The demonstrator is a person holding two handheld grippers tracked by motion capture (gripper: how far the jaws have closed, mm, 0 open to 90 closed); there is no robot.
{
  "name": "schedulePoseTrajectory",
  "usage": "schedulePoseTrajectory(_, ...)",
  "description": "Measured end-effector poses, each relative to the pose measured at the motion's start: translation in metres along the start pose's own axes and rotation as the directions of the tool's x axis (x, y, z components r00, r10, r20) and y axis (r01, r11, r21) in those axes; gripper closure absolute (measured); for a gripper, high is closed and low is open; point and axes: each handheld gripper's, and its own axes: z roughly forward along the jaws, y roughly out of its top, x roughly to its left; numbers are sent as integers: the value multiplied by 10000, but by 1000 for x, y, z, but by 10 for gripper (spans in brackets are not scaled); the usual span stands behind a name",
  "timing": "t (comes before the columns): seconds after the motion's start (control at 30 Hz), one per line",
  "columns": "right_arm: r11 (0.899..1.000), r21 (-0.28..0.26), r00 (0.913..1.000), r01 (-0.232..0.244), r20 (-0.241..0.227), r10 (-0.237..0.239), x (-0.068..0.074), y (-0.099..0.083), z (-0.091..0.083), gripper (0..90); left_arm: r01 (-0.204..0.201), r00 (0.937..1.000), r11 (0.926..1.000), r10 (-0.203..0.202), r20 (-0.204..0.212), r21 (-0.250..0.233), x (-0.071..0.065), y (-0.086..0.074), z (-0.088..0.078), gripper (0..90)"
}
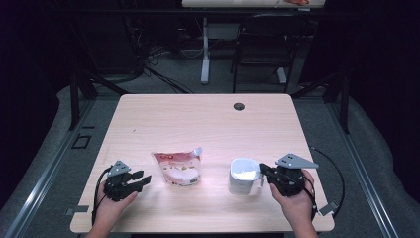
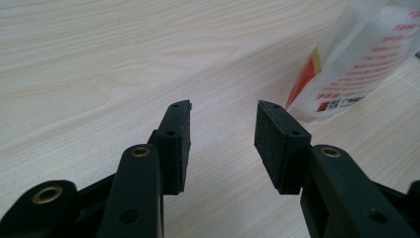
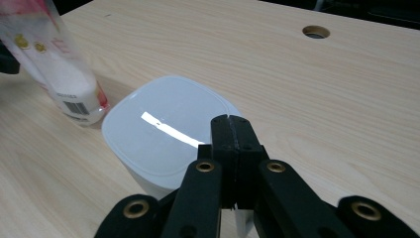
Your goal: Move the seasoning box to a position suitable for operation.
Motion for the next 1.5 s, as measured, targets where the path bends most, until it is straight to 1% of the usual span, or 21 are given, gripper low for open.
schedulePoseTrajectory(0.03, 10000, 15, 10000, 17, -32, -17, 1, 1, 2, 900, -14, 10000, 10000, 14, -11, 4, 0, 0, 0, 576)
schedulePoseTrajectory(0.1, 9995, 235, 9998, 198, -4, -198, 4, 3, 4, 900, -13, 10000, 10000, 13, -10, 5, 0, 0, 0, 576)
schedulePoseTrajectory(0.17, 9986, 387, 9990, 360, 262, -370, 6, 4, 6, 900, -22, 10000, 10000, 22, 6, -2, 0, 0, 0, 576)
schedulePoseTrajectory(0.23, 9984, 454, 9990, 345, 283, -359, 6, 3, 7, 900, -5, 10000, 10000, 5, -7, -9, 0, 0, -1, 576)
schedulePoseTrajectory(0.4, 9991, 416, 9999, 89, 76, -93, 2, 1, 6, 900, 26, 10000, 10000, -26, -24, -26, 0, 0, -1, 576)
schedulePoseTrajectory(0.47, 9991, 428, 10000, 54, 29, -56, 1, 1, 6, 900, -39, 10000, 10000, 39, -30, 6, 0, 0, 0, 576)
schedulePoseTrajectory(0.53, 9989, 462, 9999, 110, 116, -116, 0, 1, 5, 900, -43, 10000, 10000, 43, -56, 15, -1, 0, 0, 576)
schedulePoseTrajectory(0.6, 9992, 407, 9999, 18, 117, -23, 0, 0, 5, 900, -70, 10000, 10000, 70, -58, 18, -1, 0, -1, 577)
schedulePoseTrajectory(0.7, 9992, 392, 10000, -78, 62, 75, -1, -1, 4, 900, -50, 10000, 10000, 50, -29, 32, 0, 0, -1, 577)
schedulePoseTrajectory(0.93, 9994, 320, 9999, -133, 41, 132, -1, -2, 4, 900, -42, 10000, 10000, 42, -23, -7, 0, 0, -1, 577)
schedulePoseTrajectory(1.0, 9995, 289, 9999, -143, 55, 141, -1, -2, 4, 900, -96, 10000, 10000, 96, -24, -2, 0, 0, -1, 576)
schedulePoseTrajectory(1.17, 9994, 307, 9999, -146, 75, 144, -3, -3, 4, 900, -54, 10000, 10000, 54, -27, 1, 0, 0, -1, 576)
schedulePoseTrajectory(1.4, 9989, 240, 9992, -400, -17, 401, -5, -5, 3, 900, -51, 10000, 10000, 51, -39, 3, 0, 0, -1, 576)
schedulePoseTrajectory(1.5, 9990, 254, 9993, -361, 27, 360, -4, -5, 3, 900, -52, 10000, 10000, 52, -43, 1, 0, 0, 0, 577)
